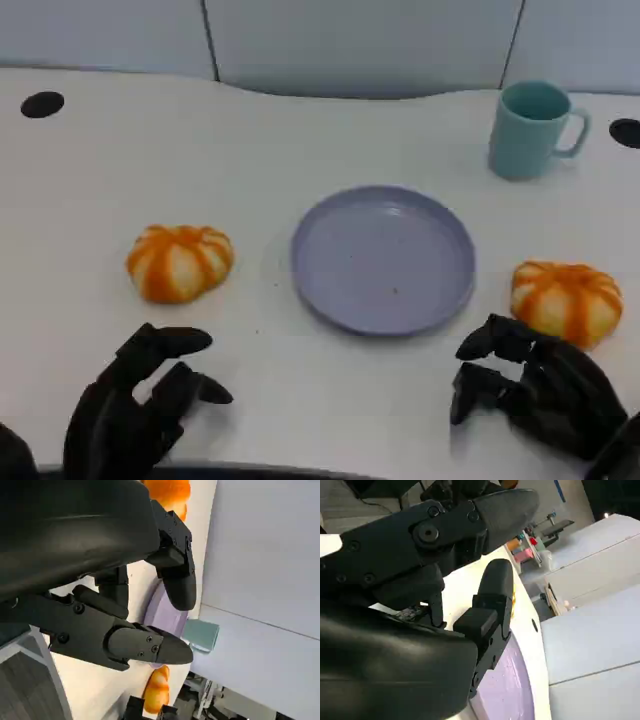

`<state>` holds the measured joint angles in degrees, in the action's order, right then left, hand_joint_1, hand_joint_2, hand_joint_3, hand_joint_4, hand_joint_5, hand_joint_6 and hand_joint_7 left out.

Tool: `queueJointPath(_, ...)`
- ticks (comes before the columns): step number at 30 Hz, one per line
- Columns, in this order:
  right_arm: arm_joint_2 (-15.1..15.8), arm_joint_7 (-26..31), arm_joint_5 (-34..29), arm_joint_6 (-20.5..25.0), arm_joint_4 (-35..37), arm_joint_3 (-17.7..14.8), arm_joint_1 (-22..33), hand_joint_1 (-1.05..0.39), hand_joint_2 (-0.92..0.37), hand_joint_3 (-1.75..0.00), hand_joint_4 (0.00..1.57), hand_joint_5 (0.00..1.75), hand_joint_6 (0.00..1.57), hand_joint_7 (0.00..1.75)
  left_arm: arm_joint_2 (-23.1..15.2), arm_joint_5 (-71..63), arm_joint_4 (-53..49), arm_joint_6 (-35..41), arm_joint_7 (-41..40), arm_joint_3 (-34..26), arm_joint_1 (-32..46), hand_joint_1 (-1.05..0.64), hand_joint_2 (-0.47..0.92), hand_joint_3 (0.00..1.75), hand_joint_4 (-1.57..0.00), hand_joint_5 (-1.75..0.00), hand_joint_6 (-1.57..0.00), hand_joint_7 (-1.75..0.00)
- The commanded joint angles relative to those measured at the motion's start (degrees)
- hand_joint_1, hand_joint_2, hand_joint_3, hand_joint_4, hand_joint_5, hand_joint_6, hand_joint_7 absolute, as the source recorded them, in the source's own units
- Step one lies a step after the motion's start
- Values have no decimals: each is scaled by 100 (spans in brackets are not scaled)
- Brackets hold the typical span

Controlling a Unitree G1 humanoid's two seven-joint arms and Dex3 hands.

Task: Grasp the bread from the table and place it into the plate.

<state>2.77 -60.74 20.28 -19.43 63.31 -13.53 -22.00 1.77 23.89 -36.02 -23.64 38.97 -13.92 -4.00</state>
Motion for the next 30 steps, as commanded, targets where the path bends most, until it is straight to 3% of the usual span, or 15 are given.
queueJointPath(1,88,114,-151,34,114,40,239,-51,-92,-4,67,137,76,89,-81,-33,57,-3,-69,-12,60,-63,92,19,-38,-162,-34,-118)
queueJointPath(23,57,105,-146,149,-57,54,277,-46,-92,-6,63,143,73,92,-88,-79,95,-33,-103,-53,82,-58,92,23,-40,-162,-37,-116)
queueJointPath(30,46,106,-128,270,-109,62,272,-48,-92,-5,63,144,73,94,-306,-469,205,-502,-238,29,55,-56,92,19,-28,-164,-32,-121)
